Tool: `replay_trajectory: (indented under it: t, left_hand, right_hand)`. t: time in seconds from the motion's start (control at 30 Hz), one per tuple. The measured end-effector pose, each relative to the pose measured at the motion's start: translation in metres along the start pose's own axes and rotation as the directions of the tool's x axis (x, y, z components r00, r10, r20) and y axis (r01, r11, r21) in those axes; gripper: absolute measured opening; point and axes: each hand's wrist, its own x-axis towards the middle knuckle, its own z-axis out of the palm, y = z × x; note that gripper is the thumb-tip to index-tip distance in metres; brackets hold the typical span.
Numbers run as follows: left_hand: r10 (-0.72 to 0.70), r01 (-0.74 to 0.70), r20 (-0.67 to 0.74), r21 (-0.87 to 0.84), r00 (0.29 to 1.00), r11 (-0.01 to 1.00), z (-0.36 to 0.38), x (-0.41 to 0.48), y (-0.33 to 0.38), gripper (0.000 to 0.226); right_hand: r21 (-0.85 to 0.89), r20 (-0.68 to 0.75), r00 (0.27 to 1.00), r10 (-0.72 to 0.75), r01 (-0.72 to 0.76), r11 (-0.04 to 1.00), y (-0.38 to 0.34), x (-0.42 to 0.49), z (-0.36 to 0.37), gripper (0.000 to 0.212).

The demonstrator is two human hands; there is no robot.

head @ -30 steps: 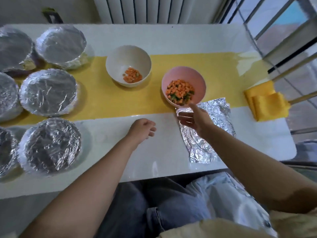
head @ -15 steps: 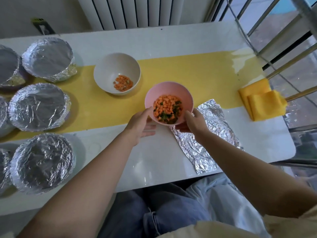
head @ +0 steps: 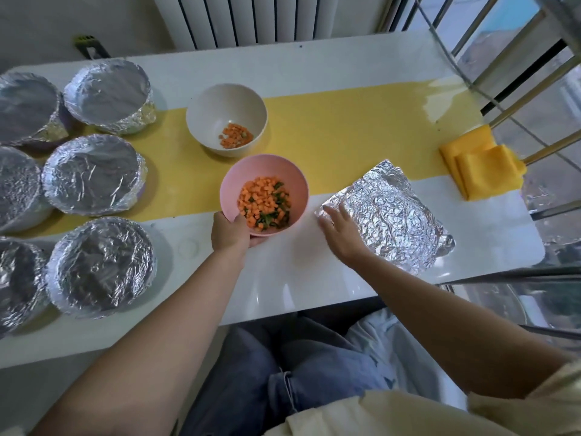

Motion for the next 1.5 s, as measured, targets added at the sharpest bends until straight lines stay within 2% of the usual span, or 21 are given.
replay_trajectory:
  t: [0.07, 0.1, 0.2, 0.27, 0.4, 0.53, 0.6, 0.73, 0.83, 0.93, 1.03, 1.13, 1.2, 1.27, 1.37, 1.43, 1.5]
  left_hand:
    - [-0.031, 0.031, 0.004, -0.016, 1.000, 0.999, -0.005, -0.004, -0.004, 0.026]
    - [-0.044, 0.044, 0.011, -0.026, 0.999, 0.999, -0.007, -0.007, -0.005, 0.026]
    - [-0.049, 0.051, 0.045, -0.032, 0.998, 0.998, -0.006, -0.014, -0.008, 0.024]
    - [-0.041, 0.043, 0.063, -0.020, 0.997, 0.999, -0.002, -0.019, -0.010, 0.025]
    - [-0.057, 0.061, 0.088, -0.041, 0.994, 0.997, 0.006, -0.024, -0.016, 0.032]
    - [-0.073, 0.080, 0.101, -0.064, 0.992, 0.995, 0.007, -0.027, -0.021, 0.032]
    - [-0.071, 0.076, 0.102, -0.051, 0.992, 0.996, 0.006, -0.029, -0.022, 0.032]
    - [-0.071, 0.077, 0.104, -0.054, 0.992, 0.996, 0.008, -0.030, -0.023, 0.035]
    - [-0.076, 0.081, 0.097, -0.048, 0.992, 0.996, 0.009, -0.032, -0.024, 0.035]
    - [-0.076, 0.079, 0.083, -0.032, 0.994, 0.996, 0.010, -0.032, -0.023, 0.035]
    - [-0.068, 0.069, 0.076, -0.005, 0.995, 0.998, 0.011, -0.032, -0.022, 0.037]
    - [-0.065, 0.064, 0.079, 0.015, 0.995, 0.998, 0.011, -0.033, -0.021, 0.034]
    - [-0.078, 0.077, 0.095, 0.014, 0.992, 0.997, 0.012, -0.035, -0.017, 0.032]
    - [-0.089, 0.086, 0.137, 0.026, 0.987, 0.996, 0.012, -0.035, -0.016, 0.028]
    - [-0.104, 0.088, 0.177, 0.097, 0.979, 0.991, 0.012, -0.032, -0.016, 0.020]
    - [-0.094, 0.075, 0.150, 0.126, 0.984, 0.989, 0.007, -0.030, -0.012, 0.043]
    - [-0.060, 0.055, 0.053, 0.087, 0.997, 0.995, 0.002, -0.019, -0.011, 0.069]
  right_hand:
    - [-0.193, 0.132, 0.991, -0.016, 0.042, 0.980, 0.009, -0.006, 0.009, 0.060]
    - [-0.243, 0.143, 0.989, -0.045, 0.079, 0.967, 0.013, -0.010, 0.011, 0.060]
    - [-0.297, 0.055, 0.974, -0.218, 0.224, 0.928, 0.024, -0.024, 0.004, 0.039]
    - [-0.357, 0.030, 0.967, -0.253, 0.247, 0.901, 0.033, -0.033, -0.004, 0.027]
    - [-0.358, -0.113, 0.982, -0.154, 0.104, 0.928, 0.051, -0.044, -0.015, 0.028]
    - [-0.412, -0.144, 0.986, -0.083, 0.017, 0.911, 0.065, -0.046, -0.019, 0.050]
    - [-0.426, -0.156, 0.985, -0.072, -0.001, 0.905, 0.068, -0.045, -0.019, 0.053]
    - [-0.434, -0.176, 0.978, -0.112, 0.025, 0.900, 0.069, -0.042, -0.020, 0.043]
    - [-0.512, -0.140, 0.980, -0.143, 0.052, 0.857, 0.067, -0.039, -0.021, 0.035]
    - [-0.408, -0.256, 0.961, -0.106, -0.008, 0.913, 0.062, -0.037, -0.025, 0.023]
    - [-0.207, -0.434, 0.896, -0.095, 0.004, 0.978, 0.053, -0.032, -0.037, 0.015]
    - [-0.060, -0.596, 0.793, -0.125, 0.112, 0.992, 0.029, -0.024, -0.050, 0.009]
    - [-0.073, -0.650, 0.723, -0.235, 0.249, 0.966, 0.007, -0.022, -0.055, 0.009]
    - [-0.168, -0.615, 0.667, -0.420, 0.409, 0.897, -0.015, -0.023, -0.057, 0.011]
    - [-0.322, -0.405, 0.624, -0.668, 0.587, 0.743, -0.043, -0.029, -0.048, 0.010]
    - [-0.392, -0.236, 0.627, -0.742, 0.637, 0.663, -0.056, -0.034, -0.035, 0.014]
    - [-0.423, -0.126, 0.644, -0.755, 0.653, 0.628, -0.061, -0.040, -0.019, 0.021]
